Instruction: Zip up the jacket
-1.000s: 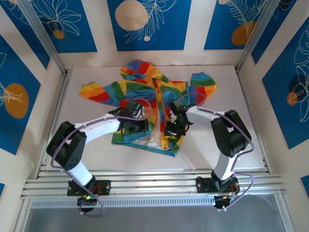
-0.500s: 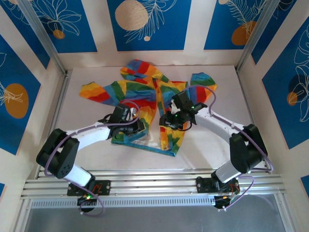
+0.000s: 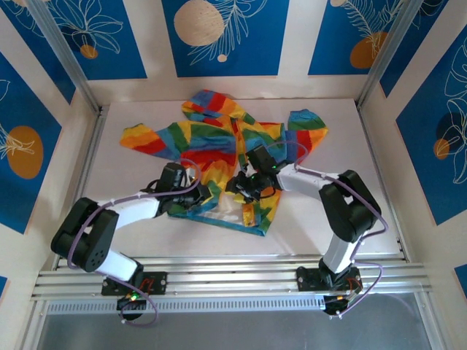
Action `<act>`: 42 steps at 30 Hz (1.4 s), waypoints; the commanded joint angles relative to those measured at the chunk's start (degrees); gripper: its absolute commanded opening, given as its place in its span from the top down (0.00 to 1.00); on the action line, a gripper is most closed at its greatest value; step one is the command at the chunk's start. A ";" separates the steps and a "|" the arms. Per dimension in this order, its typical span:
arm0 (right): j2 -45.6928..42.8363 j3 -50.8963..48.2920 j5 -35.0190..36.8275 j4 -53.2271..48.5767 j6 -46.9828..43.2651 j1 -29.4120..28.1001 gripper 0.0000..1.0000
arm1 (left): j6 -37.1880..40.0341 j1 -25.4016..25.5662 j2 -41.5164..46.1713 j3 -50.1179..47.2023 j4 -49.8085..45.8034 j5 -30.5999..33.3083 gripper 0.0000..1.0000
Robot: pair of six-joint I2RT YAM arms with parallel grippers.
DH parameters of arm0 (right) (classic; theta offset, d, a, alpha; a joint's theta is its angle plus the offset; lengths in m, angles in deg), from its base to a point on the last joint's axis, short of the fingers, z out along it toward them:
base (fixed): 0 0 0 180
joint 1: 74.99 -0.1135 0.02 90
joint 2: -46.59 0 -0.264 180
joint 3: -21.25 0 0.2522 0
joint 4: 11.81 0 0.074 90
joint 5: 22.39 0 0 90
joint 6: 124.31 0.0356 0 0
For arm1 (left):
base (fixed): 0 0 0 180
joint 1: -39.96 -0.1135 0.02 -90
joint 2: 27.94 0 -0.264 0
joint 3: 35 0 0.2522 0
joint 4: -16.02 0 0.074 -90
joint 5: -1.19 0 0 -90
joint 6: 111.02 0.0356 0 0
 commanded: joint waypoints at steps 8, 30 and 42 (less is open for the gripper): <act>5.06 0.96 -0.79 5.72 9.31 -4.15 0.56 | -4.53 -2.97 -0.77 -6.25 6.45 -3.66 0.98; 3.30 -0.44 3.12 2.86 6.03 -3.43 0.62 | 7.76 4.40 6.13 1.90 -16.75 3.56 0.57; -0.06 -2.26 4.99 1.10 4.93 -2.41 0.63 | 2.56 8.52 -3.17 3.95 -6.38 5.38 0.59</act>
